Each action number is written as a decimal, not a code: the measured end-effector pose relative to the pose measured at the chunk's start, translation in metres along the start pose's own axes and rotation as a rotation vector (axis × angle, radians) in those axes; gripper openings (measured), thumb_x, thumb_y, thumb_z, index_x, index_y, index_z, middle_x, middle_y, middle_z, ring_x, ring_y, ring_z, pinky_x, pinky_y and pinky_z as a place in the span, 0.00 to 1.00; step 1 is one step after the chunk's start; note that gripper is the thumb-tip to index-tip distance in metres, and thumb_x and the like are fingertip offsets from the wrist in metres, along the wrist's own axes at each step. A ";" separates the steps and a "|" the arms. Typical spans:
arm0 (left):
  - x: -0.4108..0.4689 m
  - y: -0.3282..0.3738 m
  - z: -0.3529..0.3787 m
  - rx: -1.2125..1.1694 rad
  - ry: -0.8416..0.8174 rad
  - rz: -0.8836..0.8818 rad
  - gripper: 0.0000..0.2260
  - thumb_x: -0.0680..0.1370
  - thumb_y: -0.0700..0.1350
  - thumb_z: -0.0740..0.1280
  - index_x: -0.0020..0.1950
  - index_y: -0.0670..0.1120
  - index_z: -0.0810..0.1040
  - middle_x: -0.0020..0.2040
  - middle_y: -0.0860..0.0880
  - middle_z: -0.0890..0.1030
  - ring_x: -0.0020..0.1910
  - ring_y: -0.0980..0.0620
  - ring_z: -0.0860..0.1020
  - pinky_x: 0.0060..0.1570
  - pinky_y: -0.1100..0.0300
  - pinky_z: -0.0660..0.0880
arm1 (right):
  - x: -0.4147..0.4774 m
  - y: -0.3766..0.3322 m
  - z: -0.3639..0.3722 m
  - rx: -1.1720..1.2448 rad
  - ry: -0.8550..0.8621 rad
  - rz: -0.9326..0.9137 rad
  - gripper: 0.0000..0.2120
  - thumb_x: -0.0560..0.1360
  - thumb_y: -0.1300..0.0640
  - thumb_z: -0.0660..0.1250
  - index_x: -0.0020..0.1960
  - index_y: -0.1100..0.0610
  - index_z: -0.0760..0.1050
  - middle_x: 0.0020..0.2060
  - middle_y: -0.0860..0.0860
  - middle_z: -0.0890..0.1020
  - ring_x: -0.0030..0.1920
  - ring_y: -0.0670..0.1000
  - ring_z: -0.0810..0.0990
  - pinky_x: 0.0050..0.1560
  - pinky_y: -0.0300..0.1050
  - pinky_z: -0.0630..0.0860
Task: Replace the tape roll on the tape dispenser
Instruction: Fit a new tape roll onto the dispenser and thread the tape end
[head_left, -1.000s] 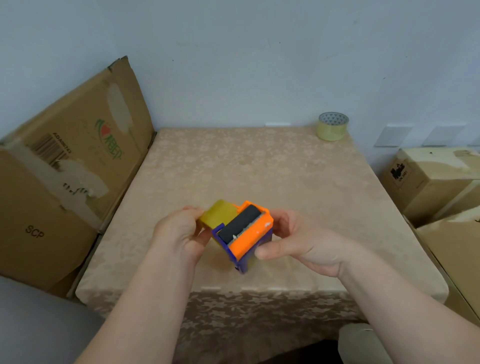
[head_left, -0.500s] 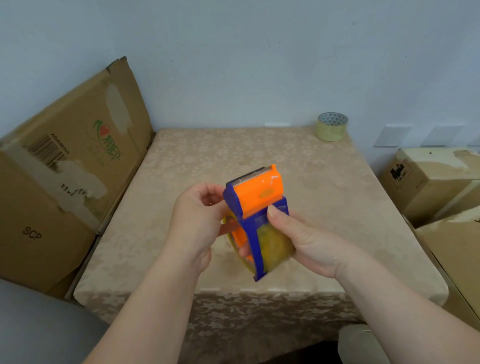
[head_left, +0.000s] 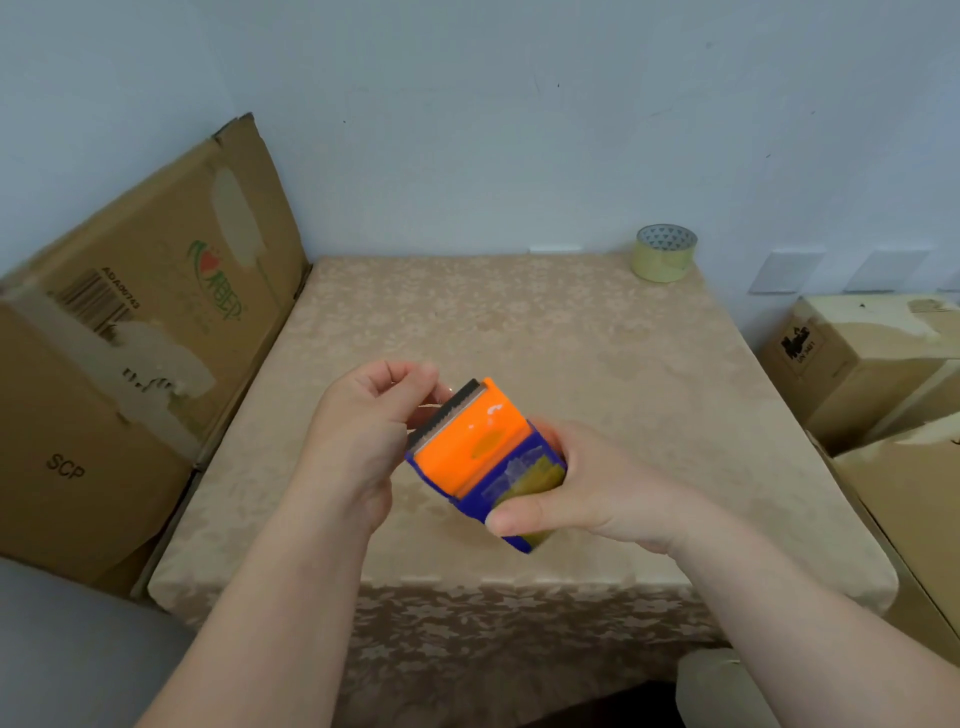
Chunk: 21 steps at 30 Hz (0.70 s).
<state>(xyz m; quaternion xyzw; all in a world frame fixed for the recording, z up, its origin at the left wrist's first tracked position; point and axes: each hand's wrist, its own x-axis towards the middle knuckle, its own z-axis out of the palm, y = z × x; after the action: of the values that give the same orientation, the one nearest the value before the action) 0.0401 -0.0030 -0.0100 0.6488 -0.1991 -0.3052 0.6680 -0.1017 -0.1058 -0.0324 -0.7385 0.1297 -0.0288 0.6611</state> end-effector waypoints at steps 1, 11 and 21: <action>0.000 0.000 0.000 -0.006 -0.003 0.001 0.10 0.76 0.41 0.64 0.34 0.46 0.74 0.25 0.54 0.79 0.24 0.59 0.75 0.27 0.64 0.72 | 0.000 0.001 0.000 -0.046 0.014 0.006 0.17 0.60 0.56 0.77 0.47 0.47 0.79 0.37 0.41 0.84 0.39 0.40 0.81 0.40 0.33 0.75; -0.003 0.002 0.004 -0.058 -0.003 0.110 0.09 0.76 0.42 0.64 0.34 0.47 0.76 0.30 0.51 0.81 0.32 0.53 0.79 0.35 0.61 0.76 | 0.003 0.004 0.003 -0.587 0.325 -0.061 0.28 0.57 0.42 0.78 0.44 0.58 0.72 0.39 0.57 0.80 0.39 0.55 0.79 0.41 0.56 0.75; -0.015 0.012 0.011 -0.065 0.018 0.313 0.09 0.76 0.41 0.64 0.36 0.47 0.76 0.30 0.53 0.81 0.32 0.56 0.78 0.32 0.65 0.74 | 0.004 0.005 -0.001 -0.704 0.525 -0.105 0.27 0.59 0.41 0.77 0.36 0.47 0.58 0.30 0.44 0.69 0.32 0.45 0.68 0.33 0.45 0.65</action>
<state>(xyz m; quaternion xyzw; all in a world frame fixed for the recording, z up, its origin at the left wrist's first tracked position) 0.0234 -0.0020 0.0050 0.5907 -0.2818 -0.1977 0.7297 -0.0988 -0.1082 -0.0372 -0.8920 0.2572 -0.2030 0.3114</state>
